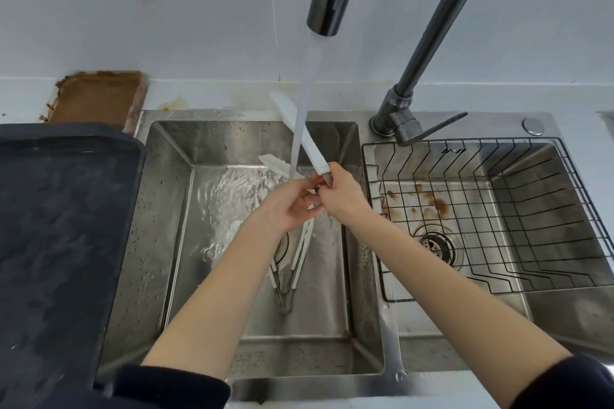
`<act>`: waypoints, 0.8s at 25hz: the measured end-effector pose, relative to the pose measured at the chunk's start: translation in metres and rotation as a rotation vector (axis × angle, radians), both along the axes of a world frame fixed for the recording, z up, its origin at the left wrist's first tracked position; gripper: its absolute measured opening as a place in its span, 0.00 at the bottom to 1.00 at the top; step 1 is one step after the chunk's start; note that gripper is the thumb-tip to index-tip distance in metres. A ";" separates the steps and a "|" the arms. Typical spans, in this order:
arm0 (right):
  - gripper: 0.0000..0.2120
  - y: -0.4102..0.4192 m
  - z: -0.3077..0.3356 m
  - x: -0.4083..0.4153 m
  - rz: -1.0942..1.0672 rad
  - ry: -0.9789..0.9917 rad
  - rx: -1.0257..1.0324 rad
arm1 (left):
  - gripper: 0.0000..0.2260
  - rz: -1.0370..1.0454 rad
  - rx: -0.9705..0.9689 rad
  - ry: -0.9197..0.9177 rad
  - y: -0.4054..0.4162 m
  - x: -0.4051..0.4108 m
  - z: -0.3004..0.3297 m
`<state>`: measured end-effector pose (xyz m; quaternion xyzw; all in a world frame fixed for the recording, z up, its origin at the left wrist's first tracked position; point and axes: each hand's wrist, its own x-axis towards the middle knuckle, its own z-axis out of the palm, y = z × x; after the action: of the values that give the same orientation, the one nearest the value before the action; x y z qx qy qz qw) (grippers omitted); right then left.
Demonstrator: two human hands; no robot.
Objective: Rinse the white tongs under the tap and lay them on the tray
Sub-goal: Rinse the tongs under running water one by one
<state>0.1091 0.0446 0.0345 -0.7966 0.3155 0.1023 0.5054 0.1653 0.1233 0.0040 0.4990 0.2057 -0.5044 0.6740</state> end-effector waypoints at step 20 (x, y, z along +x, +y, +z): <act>0.13 0.008 0.009 -0.027 -0.024 -0.069 0.085 | 0.08 0.275 0.269 -0.136 0.016 0.025 -0.024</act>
<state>0.0819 0.0523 0.0437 -0.7736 0.3026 0.0820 0.5508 0.1904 0.1397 -0.0200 0.5847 0.2914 -0.3405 0.6762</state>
